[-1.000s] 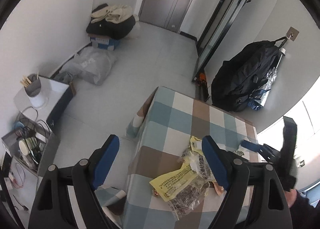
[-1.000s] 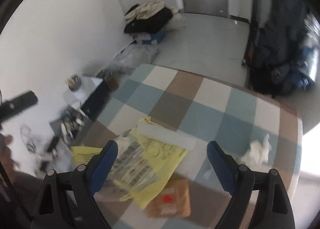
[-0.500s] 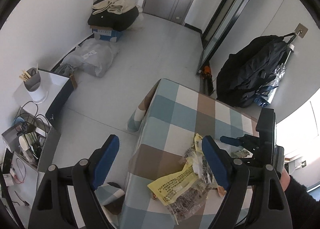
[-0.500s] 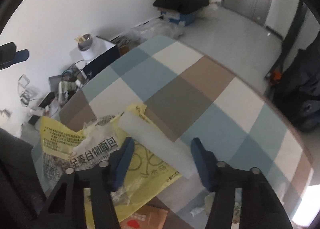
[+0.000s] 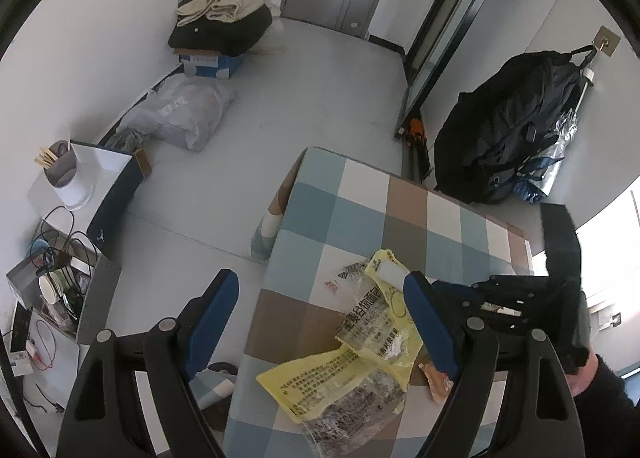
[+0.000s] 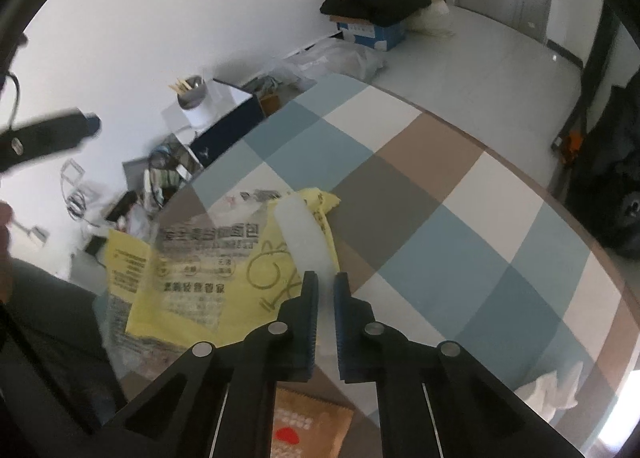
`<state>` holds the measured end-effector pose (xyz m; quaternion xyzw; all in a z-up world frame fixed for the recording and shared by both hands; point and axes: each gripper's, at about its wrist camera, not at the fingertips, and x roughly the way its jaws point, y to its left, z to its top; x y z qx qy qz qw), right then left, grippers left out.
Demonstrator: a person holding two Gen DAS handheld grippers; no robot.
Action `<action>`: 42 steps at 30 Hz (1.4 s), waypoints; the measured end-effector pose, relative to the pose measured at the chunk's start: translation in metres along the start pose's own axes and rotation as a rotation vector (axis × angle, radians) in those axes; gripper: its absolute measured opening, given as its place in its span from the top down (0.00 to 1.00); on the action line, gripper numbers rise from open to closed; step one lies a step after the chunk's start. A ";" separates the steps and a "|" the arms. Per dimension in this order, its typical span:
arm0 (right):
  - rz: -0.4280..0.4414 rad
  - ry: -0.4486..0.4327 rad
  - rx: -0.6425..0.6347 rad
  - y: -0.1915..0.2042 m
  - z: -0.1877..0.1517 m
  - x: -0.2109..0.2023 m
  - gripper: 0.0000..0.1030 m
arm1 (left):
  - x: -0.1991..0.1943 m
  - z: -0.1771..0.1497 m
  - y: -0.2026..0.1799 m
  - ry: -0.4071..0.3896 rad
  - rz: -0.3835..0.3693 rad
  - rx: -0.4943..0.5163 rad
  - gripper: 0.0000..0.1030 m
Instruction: Collect trash
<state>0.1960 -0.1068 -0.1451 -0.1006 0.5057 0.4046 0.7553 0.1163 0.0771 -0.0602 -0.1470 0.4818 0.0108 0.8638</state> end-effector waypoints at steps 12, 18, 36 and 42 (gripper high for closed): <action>0.145 -0.088 0.192 -0.022 -0.005 -0.035 0.94 | 0.026 -0.009 0.005 0.151 -0.105 -0.100 0.20; 0.136 -0.105 0.225 -0.032 -0.011 -0.045 0.94 | 0.045 -0.013 -0.005 0.232 -0.138 -0.124 0.20; 0.136 -0.115 0.264 -0.054 -0.023 -0.056 0.94 | 0.069 -0.019 -0.023 0.279 0.035 -0.040 0.59; 0.134 -0.122 0.268 -0.058 -0.026 -0.060 0.94 | 0.065 -0.019 -0.024 0.245 0.033 -0.016 0.93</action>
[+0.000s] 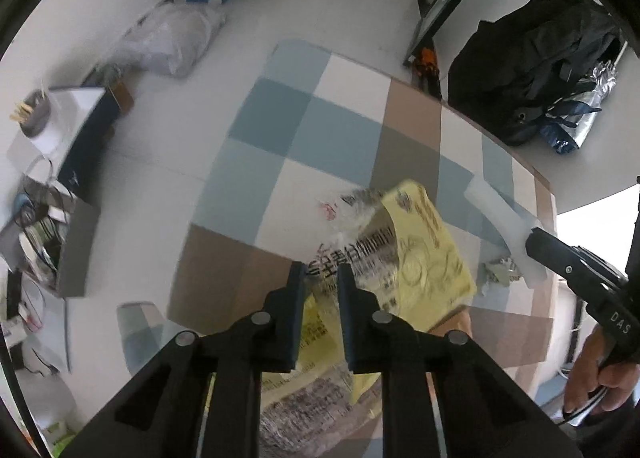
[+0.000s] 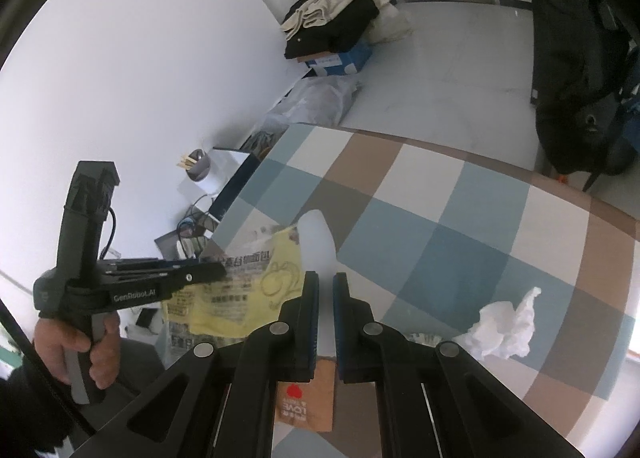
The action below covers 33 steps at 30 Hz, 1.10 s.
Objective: Collect trash
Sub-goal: 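Grasp the yellow printed plastic bag with the left gripper and lift it, then lift the yellow bag with left while right carries the white strip toward the bin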
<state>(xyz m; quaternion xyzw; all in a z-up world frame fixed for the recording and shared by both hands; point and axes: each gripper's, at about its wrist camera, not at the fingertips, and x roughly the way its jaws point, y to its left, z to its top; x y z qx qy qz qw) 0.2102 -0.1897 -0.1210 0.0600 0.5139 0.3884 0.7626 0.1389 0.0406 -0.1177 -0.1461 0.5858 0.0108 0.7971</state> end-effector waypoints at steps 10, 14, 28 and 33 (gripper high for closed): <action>-0.007 -0.019 0.021 -0.005 0.001 -0.005 0.94 | -0.020 0.002 -0.010 -0.103 -0.033 0.057 0.99; -0.010 -0.049 0.042 -0.008 0.001 -0.015 0.94 | -0.029 0.003 -0.015 -0.151 -0.062 0.062 0.99; -0.045 -0.179 0.082 0.014 -0.030 -0.075 0.94 | -0.072 -0.009 -0.024 -0.297 -0.183 0.115 0.99; -0.052 -0.197 0.135 0.020 -0.057 -0.094 0.94 | -0.083 -0.018 -0.022 -0.320 -0.190 0.119 0.99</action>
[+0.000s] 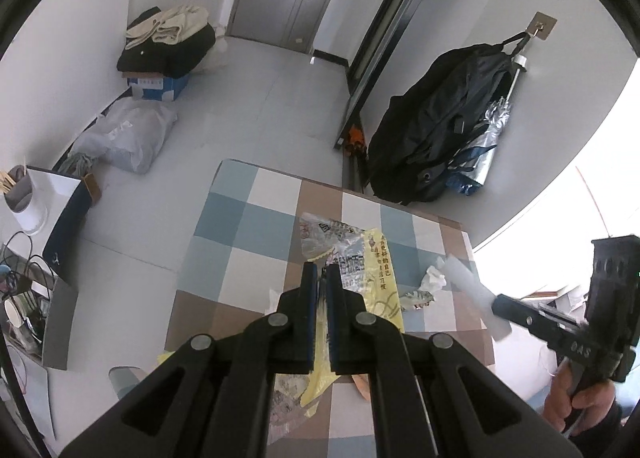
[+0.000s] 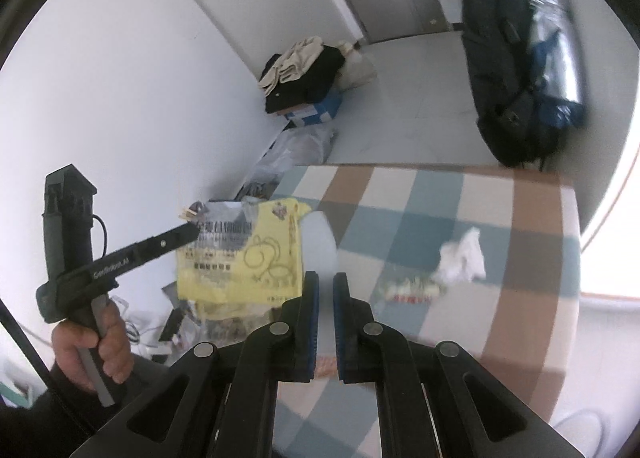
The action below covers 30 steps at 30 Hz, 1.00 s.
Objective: Collect trash
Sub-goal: 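Lift the yellow bag with left while right carries the white strip toward the bin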
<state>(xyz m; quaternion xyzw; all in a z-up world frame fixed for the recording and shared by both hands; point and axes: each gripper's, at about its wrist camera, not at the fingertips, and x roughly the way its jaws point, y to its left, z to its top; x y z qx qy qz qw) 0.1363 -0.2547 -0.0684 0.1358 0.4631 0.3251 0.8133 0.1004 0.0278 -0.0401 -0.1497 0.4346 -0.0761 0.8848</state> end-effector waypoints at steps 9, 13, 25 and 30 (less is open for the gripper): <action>0.024 -0.047 0.023 0.021 -0.033 -0.040 0.94 | -0.035 -0.006 -0.013 -0.071 0.042 0.071 0.99; 0.035 -0.088 0.028 0.032 -0.040 -0.058 0.94 | -0.051 -0.011 -0.017 -0.098 0.039 0.076 0.99; 0.059 -0.229 -0.018 0.060 -0.053 -0.124 0.94 | -0.088 -0.017 -0.061 -0.189 -0.010 0.128 0.99; 0.054 -0.302 -0.012 0.057 -0.057 -0.161 0.94 | -0.095 -0.017 -0.092 -0.208 -0.053 0.165 0.99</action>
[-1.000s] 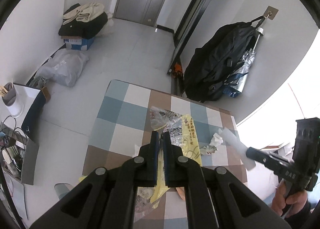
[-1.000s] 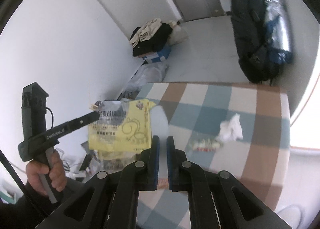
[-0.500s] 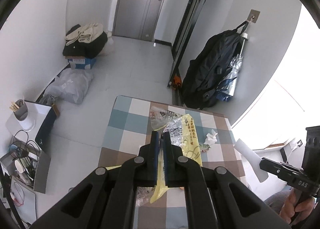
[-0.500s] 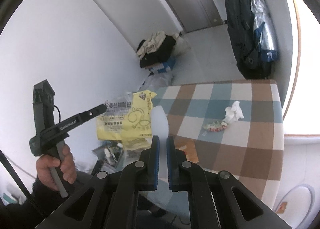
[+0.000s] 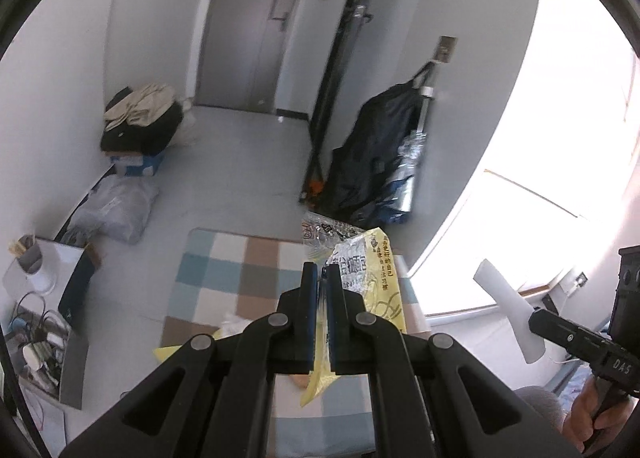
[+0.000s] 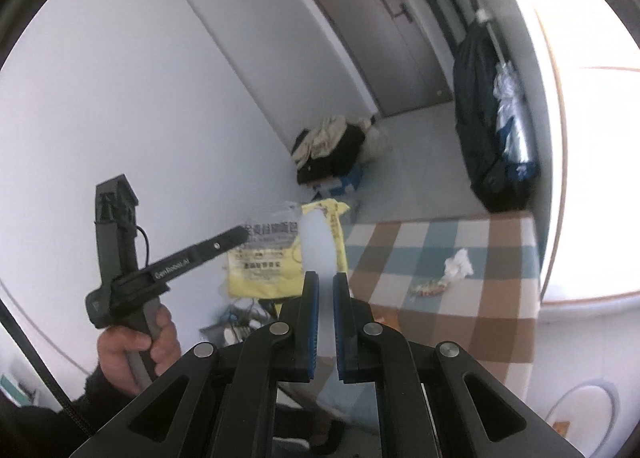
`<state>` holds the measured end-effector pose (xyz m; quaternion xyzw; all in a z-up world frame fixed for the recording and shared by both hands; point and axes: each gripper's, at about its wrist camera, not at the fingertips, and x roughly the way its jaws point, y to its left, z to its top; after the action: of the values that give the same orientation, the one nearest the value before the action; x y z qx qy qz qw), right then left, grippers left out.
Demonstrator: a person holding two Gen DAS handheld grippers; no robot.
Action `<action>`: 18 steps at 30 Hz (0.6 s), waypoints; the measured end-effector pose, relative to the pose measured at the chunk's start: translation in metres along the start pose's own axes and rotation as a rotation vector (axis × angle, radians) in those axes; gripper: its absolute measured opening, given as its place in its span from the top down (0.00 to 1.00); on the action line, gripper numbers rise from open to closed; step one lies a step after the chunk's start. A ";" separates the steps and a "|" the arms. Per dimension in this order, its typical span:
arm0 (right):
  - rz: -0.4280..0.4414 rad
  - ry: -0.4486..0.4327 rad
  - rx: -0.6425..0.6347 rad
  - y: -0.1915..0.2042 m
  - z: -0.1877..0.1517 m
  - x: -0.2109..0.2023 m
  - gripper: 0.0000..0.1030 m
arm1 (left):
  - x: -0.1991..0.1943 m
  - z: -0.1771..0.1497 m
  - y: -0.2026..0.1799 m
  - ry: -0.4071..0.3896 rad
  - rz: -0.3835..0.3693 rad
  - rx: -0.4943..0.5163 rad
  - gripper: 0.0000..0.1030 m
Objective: Collect trash
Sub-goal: 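Lift the yellow bag with left while right carries the white strip toward the bin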
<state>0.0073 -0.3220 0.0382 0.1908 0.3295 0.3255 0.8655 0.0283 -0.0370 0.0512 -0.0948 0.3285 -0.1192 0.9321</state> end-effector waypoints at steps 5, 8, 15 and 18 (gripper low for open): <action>-0.034 -0.066 0.008 -0.008 0.007 -0.042 0.94 | 0.000 0.004 -0.037 -0.008 -0.049 0.047 0.99; -0.064 -0.111 0.011 -0.017 0.010 -0.071 0.94 | 0.005 0.006 -0.064 -0.003 -0.086 0.086 0.99; -0.139 -0.189 0.062 -0.050 0.006 -0.135 0.94 | 0.025 0.001 -0.126 0.026 -0.177 0.138 0.99; -0.205 -0.208 0.090 -0.070 -0.002 -0.160 0.94 | 0.036 -0.004 -0.151 0.048 -0.206 0.167 0.99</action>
<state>-0.0548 -0.4827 0.0700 0.2275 0.2702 0.1988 0.9142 0.0288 -0.1917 0.0652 -0.0472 0.3280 -0.2435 0.9116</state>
